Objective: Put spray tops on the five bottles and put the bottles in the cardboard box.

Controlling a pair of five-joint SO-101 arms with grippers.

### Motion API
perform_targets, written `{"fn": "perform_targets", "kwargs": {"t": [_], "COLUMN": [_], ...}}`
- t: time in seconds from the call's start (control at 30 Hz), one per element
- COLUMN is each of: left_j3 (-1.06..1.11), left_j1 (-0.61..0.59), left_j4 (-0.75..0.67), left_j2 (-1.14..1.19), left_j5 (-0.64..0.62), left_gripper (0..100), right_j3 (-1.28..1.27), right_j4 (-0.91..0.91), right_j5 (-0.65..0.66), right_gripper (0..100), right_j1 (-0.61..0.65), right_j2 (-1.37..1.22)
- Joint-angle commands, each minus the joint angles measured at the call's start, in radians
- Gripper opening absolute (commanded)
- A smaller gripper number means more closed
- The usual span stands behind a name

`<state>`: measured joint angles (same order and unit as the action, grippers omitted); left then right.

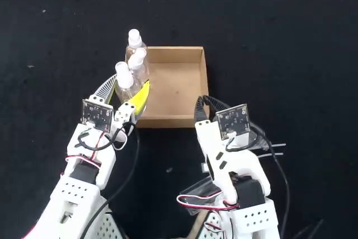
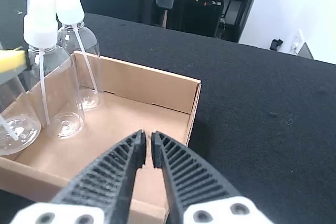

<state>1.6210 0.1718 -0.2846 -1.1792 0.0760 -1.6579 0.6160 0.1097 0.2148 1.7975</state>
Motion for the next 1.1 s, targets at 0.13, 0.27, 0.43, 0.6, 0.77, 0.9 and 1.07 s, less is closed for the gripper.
{"fn": "perform_targets", "kwargs": {"t": [0.13,0.27,0.43,0.6,0.77,0.9,1.07], "left_j3": [-0.048,-0.093,-0.097,-0.096,-0.096,-0.097,-0.108], "left_j1": [-0.015,-0.018,-0.018,-0.018,-0.018,-0.018,-0.018], "left_j4": [-0.028,-0.032,-0.032,-0.028,-0.028,-0.026,-0.026], "left_j2": [0.086,0.164,0.189,0.193,0.193,0.195,0.233], "left_j5": [0.014,0.008,0.008,0.008,0.011,0.015,0.017], "left_gripper": [3,3,3,3,3,3,3], "right_j3": [0.008,0.008,0.008,0.008,0.008,0.008,0.008], "right_j4": [-0.020,-0.020,-0.020,-0.020,-0.020,-0.020,-0.020], "right_j5": [-0.008,-0.008,-0.008,-0.008,-0.008,-0.008,-0.008], "right_gripper": [1.1,1.1,1.1,1.1,1.1,1.1,1.1], "right_j1": [-0.009,-0.009,-0.009,-0.009,-0.009,-0.009,-0.009], "right_j2": [0.099,0.099,0.099,0.099,0.099,0.099,0.099]}}
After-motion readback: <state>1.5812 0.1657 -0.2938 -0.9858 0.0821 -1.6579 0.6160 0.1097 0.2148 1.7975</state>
